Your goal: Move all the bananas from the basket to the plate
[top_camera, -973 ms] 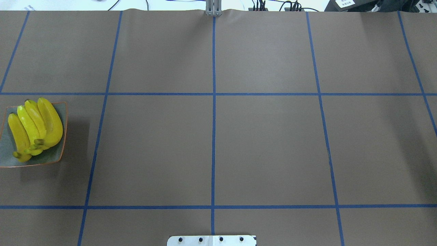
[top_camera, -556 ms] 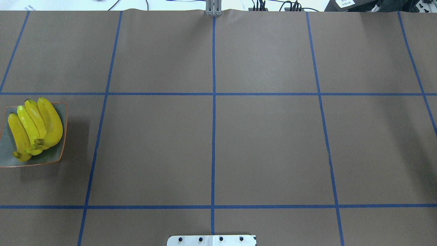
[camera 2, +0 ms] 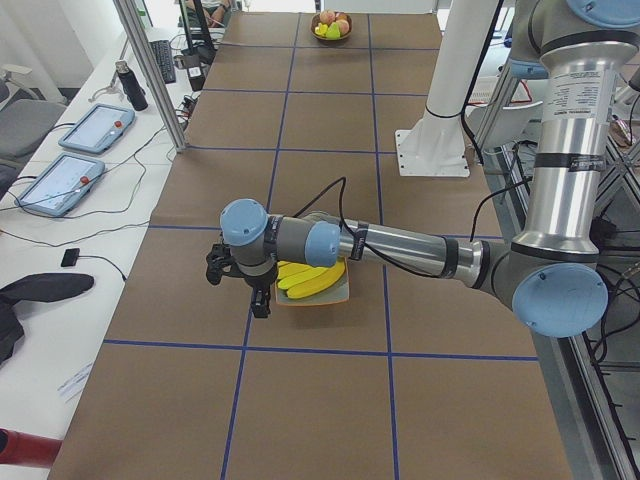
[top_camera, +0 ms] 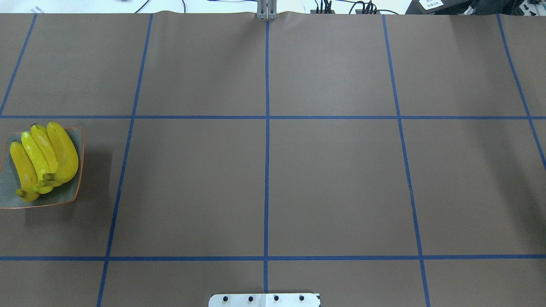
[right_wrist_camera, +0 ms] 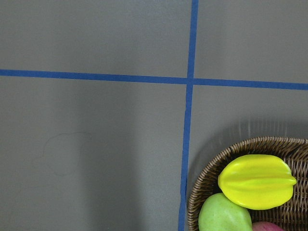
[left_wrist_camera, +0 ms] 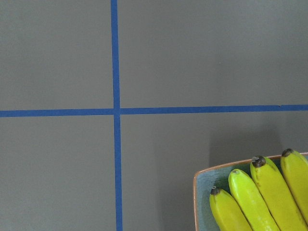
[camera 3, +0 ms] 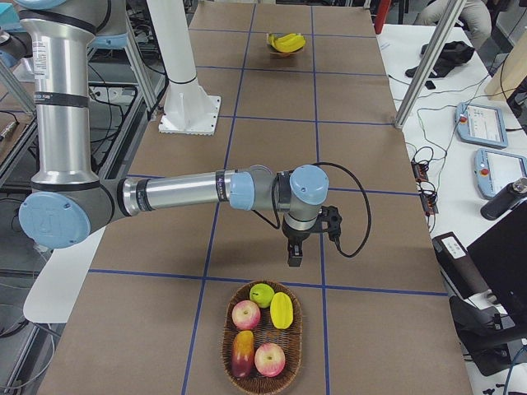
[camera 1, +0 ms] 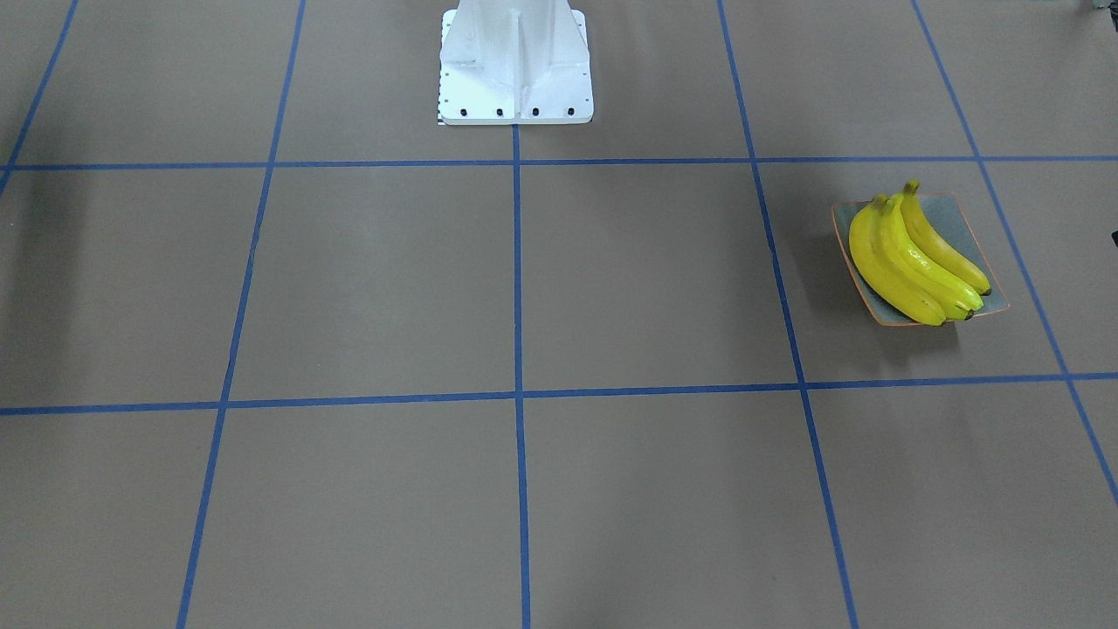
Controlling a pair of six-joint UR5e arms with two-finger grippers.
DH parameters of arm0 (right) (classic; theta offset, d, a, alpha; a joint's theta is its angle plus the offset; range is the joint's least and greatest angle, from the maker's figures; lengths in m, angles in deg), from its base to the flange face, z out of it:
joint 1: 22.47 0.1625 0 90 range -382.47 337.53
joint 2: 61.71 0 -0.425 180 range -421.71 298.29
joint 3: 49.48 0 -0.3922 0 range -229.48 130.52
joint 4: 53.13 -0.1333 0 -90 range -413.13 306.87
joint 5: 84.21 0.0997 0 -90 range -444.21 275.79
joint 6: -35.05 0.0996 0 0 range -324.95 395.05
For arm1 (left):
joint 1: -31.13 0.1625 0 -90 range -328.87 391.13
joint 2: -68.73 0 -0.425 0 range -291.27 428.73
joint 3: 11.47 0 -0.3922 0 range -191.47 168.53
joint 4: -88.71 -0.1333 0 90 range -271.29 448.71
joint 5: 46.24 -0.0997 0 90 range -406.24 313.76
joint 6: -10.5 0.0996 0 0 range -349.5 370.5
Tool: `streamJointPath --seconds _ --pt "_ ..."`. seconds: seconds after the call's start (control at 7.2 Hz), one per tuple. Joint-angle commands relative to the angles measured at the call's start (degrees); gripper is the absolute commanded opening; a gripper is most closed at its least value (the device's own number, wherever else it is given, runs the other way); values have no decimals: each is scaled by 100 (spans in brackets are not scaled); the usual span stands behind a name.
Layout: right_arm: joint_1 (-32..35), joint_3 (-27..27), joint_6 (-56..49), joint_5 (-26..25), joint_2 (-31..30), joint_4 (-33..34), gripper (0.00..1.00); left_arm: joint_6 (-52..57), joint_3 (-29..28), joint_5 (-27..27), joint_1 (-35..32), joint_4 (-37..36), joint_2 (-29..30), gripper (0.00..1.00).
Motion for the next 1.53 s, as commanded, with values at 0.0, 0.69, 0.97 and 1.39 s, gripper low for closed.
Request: streamJointPath --seconds 0.0,0.69,0.97,1.39 --pt "-7 -32 2 8 4 0 100 20 35 -26 -2 -3 -105 99" --pt "-95 -33 20 17 31 0 100 -59 44 -263 -10 138 -202 99" --pt "-121 -41 29 26 31 0 100 -68 35 -263 -10 138 -211 99" --pt "-314 -76 37 52 75 0 100 -51 0 -307 -10 155 -202 99"
